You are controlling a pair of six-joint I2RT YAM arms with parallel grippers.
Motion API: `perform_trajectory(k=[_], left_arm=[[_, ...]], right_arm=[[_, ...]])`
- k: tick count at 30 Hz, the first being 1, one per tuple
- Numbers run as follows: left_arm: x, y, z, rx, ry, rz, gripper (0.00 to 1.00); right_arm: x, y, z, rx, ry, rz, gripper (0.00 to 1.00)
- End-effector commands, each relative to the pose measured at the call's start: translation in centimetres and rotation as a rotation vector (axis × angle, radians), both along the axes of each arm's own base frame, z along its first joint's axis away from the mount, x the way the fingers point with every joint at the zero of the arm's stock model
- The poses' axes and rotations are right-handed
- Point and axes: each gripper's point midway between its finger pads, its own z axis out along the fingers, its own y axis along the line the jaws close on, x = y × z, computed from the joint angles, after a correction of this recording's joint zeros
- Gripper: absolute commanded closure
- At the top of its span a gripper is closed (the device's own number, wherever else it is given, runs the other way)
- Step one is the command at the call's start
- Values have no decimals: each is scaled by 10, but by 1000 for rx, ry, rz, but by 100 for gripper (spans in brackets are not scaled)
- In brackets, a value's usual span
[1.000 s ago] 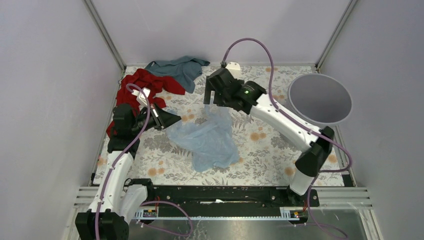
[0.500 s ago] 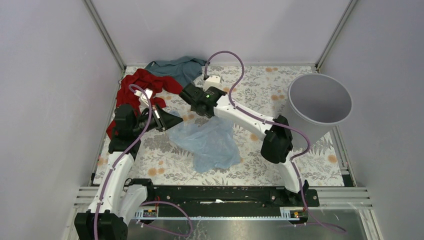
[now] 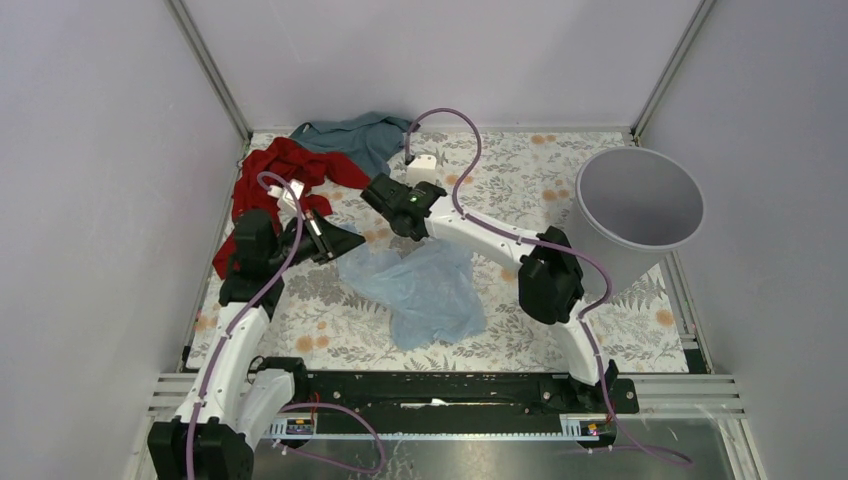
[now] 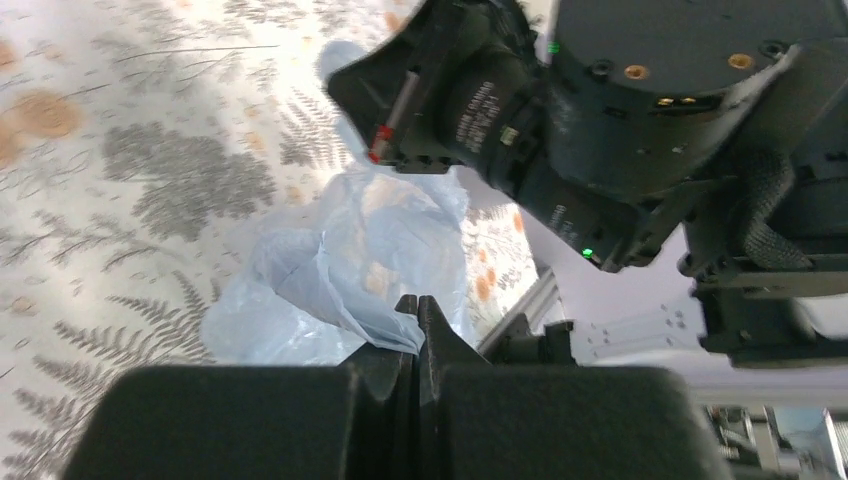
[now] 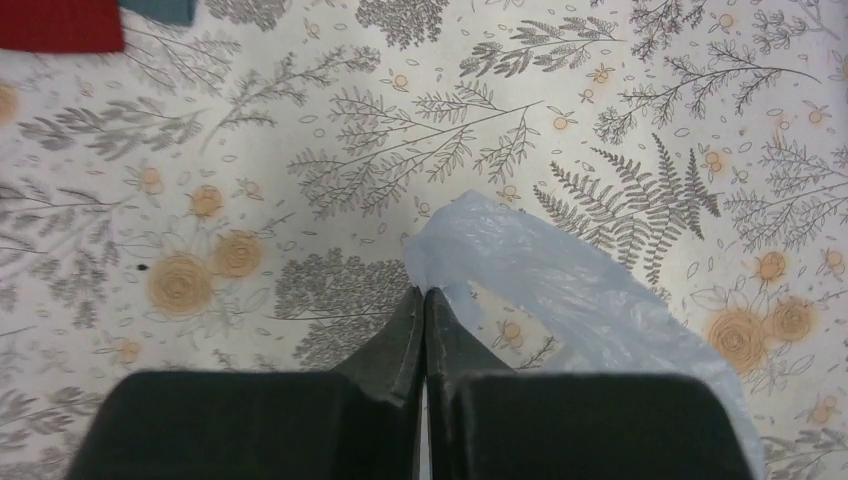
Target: Put the trash bags into the trash bin
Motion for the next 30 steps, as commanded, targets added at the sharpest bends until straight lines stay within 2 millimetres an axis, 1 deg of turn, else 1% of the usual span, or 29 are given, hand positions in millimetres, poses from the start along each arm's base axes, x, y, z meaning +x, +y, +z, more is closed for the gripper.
perform_trajectory(k=[1,3,5,6,7,9,11,12,13,14,15,16,17,18,19,20,21,22,23,24,25,26,27,28,29,30], left_arm=[[25,22,-21,85,106,191,100],[43,54,-51,195,237,399,100],[57,79,-74,262,308,553,100],[65,87,-82,278,333,600,100],[74,89,-84,281,337,620,100],[96,86,-84,255,335,612,100],[123,79,-70,208,332,591,100],[139,72,-51,170,304,564,100],[154,64,-24,128,258,518,100],[165,53,9,87,198,459,100],[173,46,53,56,102,416,100],[174,39,97,32,-4,376,100],[169,36,143,21,-127,356,100],[159,34,182,20,-239,350,100],[146,35,213,22,-332,359,100],[133,36,235,23,-411,369,100],[118,38,249,20,-478,376,100],[107,39,251,22,-519,381,100],[97,39,242,24,-537,384,100],[91,40,225,22,-542,389,100],[91,41,194,18,-511,400,100],[91,43,159,6,-442,423,100],[98,46,106,23,-307,443,100],[100,47,51,61,-158,451,100],[93,47,-5,113,1,433,100],[85,45,-41,140,94,406,100]], right_arm=[[13,-14,2,-20,26,86,100],[10,-24,-9,-8,70,134,100],[13,-28,-18,74,102,198,100],[18,-28,-19,154,118,244,100],[25,-26,-15,241,116,282,100],[51,-30,4,380,66,329,100],[85,-31,46,464,-10,372,100],[96,-34,60,467,-24,384,100],[114,-32,111,478,-117,415,100],[121,-34,147,444,-177,451,100],[122,-36,189,429,-247,480,100],[118,-39,225,420,-307,506,100],[108,-43,262,425,-375,535,100],[97,-47,287,432,-424,564,100],[76,-54,321,458,-497,599,100],[61,-58,332,481,-531,624,100],[47,-62,339,502,-564,642,100],[36,-65,333,522,-587,661,100],[28,-66,315,533,-591,677,100],[22,-65,308,566,-647,702,100],[18,-61,273,584,-615,724,100],[17,-57,232,589,-541,728,100],[17,-54,184,593,-428,707,100],[14,-53,141,599,-315,680,100],[10,-52,105,600,-219,663,100],[2,-52,79,612,-156,659,100]])
